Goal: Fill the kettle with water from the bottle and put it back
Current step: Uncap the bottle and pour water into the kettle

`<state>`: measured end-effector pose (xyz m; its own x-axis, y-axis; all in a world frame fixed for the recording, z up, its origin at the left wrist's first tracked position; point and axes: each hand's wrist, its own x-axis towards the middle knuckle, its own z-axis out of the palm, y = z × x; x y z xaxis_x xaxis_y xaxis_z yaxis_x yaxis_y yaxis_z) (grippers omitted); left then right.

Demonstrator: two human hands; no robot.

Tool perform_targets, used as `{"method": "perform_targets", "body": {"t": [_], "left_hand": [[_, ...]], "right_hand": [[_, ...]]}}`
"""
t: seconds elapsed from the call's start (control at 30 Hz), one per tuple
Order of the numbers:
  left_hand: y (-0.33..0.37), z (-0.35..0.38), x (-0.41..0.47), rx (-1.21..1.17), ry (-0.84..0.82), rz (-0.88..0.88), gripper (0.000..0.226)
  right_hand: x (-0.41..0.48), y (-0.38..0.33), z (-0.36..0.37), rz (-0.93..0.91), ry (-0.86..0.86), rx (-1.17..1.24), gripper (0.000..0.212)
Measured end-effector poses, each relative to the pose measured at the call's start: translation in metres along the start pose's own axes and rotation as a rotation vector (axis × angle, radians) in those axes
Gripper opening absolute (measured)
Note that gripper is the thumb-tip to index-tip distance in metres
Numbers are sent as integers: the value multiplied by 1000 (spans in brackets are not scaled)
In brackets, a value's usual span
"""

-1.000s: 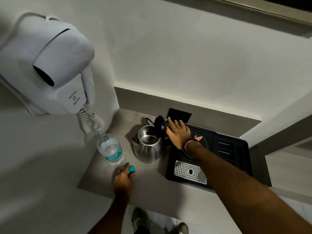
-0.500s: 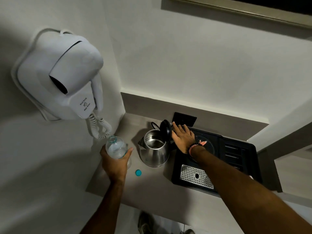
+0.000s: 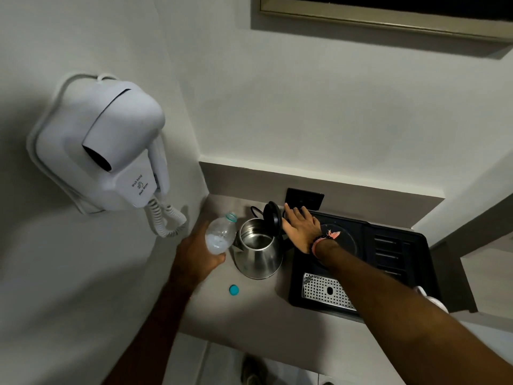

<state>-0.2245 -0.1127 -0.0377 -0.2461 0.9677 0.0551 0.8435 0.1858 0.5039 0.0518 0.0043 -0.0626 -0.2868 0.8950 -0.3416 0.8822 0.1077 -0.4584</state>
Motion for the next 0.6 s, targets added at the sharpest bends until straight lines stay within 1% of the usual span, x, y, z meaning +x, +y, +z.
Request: {"method": "perform_targets", "body": {"t": [0.1,0.17,0.23,0.3,0.4,0.6], "left_hand": [[11,-12,11,170,-191,34,80],[18,-15,16,278,-325,0,76],[23,-16,20,358,-413,-27,76],[27,-17,21,424,-453,-26,80],[30,-19,21,500,-456,-5,84],[42,-19,20,597,-508,-27,72]], "right_hand": [[-1,-2,-1,5,-15,8,79],[-2,-3,-2,3,-15,12,83],[-2,-3,-2,1,-12,14,84],[-3,-3,-3,3,-12,15,87],[-3,-3,-3,5,-17,18,91],[-4,-2,-4,13,-22,10,89]]}}
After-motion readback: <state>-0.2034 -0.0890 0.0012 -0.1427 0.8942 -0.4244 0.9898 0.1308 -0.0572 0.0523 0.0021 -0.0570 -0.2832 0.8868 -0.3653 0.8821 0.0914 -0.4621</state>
